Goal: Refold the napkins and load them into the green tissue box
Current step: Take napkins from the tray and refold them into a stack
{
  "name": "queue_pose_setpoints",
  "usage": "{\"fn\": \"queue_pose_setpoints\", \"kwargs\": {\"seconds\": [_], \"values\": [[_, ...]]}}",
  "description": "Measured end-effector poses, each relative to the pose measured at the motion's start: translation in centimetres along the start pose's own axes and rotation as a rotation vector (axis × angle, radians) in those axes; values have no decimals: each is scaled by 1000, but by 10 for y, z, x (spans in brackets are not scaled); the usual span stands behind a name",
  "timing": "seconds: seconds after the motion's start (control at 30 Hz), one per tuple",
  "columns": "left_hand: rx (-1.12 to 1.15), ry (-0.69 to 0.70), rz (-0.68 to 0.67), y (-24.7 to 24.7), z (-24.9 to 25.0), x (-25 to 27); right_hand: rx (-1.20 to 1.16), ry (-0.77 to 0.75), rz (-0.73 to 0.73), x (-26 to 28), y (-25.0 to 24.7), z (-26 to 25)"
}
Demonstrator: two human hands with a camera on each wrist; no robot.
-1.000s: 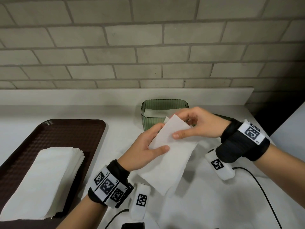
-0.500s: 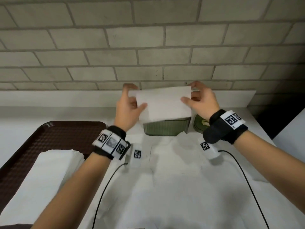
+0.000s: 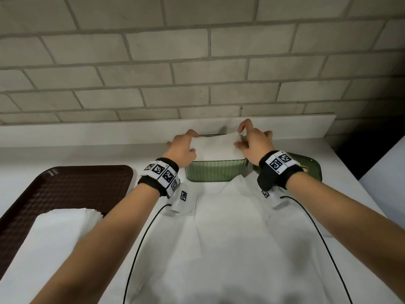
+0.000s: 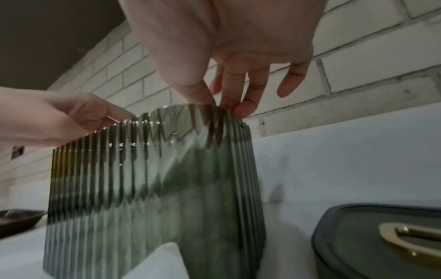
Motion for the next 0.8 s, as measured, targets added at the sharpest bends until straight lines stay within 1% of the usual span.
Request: {"fn": "queue_pose_setpoints", "kwargs": {"seconds": [0.07,0.1,0.17,0.2,0.23,0.27,0.3,0.37,0.43,0.47,0.5,0.53,0.57,0.6,0.63,0.67,0.7,0.73,0.77,0.8], "values": [[-143,-32,-88,3,3,1,107,-33,-11,3,2,-5],[-249,-25,-110,3,6,1,161,-49,-8,5,2,-7],[-434,21,-88,-1,16,2,236,-84,43,9,-4,-14],[-465,55,-59,-4,21,3,254,-106,71,11,-7,-18],[-455,89,-43,-6,25,3,268,-128,68,12,-8,-23],[-429,114,-58,-6,28,3,283,-147,21,14,-4,-28],[-411,129,-105,-3,29,3,304,-160,-54,16,3,-31],[-414,118,-245,8,26,3,353,-158,-214,21,19,-35],[-425,58,-379,21,19,5,407,-95,-358,24,34,-31],[-413,27,-425,26,16,8,434,-53,-417,26,40,-28],[-388,10,-443,29,15,10,451,-22,-450,28,43,-26],[-358,4,-431,28,17,11,440,-11,-446,29,42,-26],[-326,4,-389,25,18,12,401,-24,-394,28,35,-29],[-301,11,-328,18,21,14,351,-56,-296,26,24,-33],[-287,25,-247,9,24,17,290,-96,-168,26,11,-36],[-282,47,-153,-2,27,22,213,-144,-35,30,-5,-40],[-283,72,-55,-14,28,28,108,-193,68,39,-20,-43],[-293,107,43,-25,30,37,-5,-237,111,49,-30,-45],[-296,152,123,-34,34,47,-92,-265,77,60,-33,-45],[-285,198,170,-40,38,60,-122,-266,-19,71,-27,-42]]}}
Point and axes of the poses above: each hand's wrist, its own x-axis away from the middle knuckle, its own y-axis out of the palm, z = x × y, the point moved 8 cm from there along -x, towards the middle knuckle, and after that the axes turned 13 degrees about y, right-handed, at the moved point
